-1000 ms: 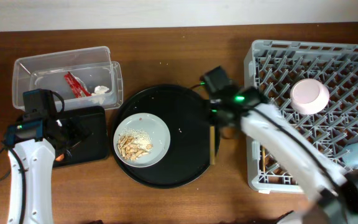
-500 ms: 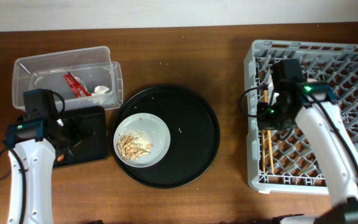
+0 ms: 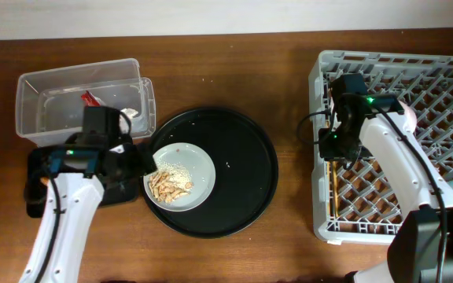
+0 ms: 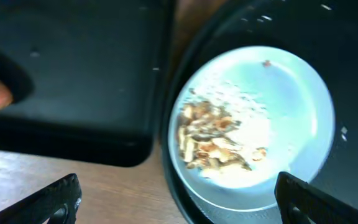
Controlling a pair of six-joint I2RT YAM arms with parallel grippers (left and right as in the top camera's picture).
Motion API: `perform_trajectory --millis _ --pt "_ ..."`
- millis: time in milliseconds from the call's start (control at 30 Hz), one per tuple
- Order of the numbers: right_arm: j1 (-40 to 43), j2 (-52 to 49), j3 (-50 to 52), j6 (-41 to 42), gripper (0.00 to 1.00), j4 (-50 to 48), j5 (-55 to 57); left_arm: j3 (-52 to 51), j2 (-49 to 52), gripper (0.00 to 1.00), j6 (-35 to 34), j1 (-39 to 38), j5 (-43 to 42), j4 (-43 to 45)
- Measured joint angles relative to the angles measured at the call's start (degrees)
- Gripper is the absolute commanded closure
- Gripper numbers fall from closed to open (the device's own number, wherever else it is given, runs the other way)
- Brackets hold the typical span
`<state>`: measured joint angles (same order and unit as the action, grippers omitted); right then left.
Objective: Sort waste into correct bins and load items into the dishwasher rack
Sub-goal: 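Grasp the white plate rim on the round tray with left gripper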
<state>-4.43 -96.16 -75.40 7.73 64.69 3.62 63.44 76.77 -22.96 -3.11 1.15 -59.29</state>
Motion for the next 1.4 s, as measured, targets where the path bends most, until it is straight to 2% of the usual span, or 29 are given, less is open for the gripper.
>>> perform_trajectory --millis 200,300,400,600,667,833,1067,1400 --pt "6.9 5.9 0.0 1.3 0.66 3.3 -3.6 0.0 2.0 0.01 0.0 -9.9 -0.3 3.7" --pt "12.0 11.2 0.0 1.3 0.66 7.5 -5.9 0.0 7.1 0.01 1.6 -16.1 -0.6 6.9" --pt "12.3 11.6 0.4 1.2 0.67 11.0 -6.8 0.0 11.9 0.01 2.4 -20.7 -0.8 9.9" --pt "12.3 13.7 11.7 1.5 0.67 7.1 -7.8 0.0 17.6 0.01 4.6 -28.9 -1.0 13.8" --pt "12.3 17.5 15.5 1.6 0.67 6.8 -8.5 0.0 18.8 0.02 5.1 -30.3 -1.0 15.6" --pt "12.3 24.3 16.4 1.5 0.67 7.3 -9.1 0.0 20.7 0.04 5.7 -31.3 -1.0 19.9" --pt "12.3 24.5 16.4 1.5 0.67 7.3 -9.2 0.0 25.0 0.11 6.7 -31.3 -1.0 23.1" --pt "12.3 24.5 16.4 1.5 0.67 7.3 -9.3 0.5 29.6 0.62 7.6 -31.3 1.2 24.8"
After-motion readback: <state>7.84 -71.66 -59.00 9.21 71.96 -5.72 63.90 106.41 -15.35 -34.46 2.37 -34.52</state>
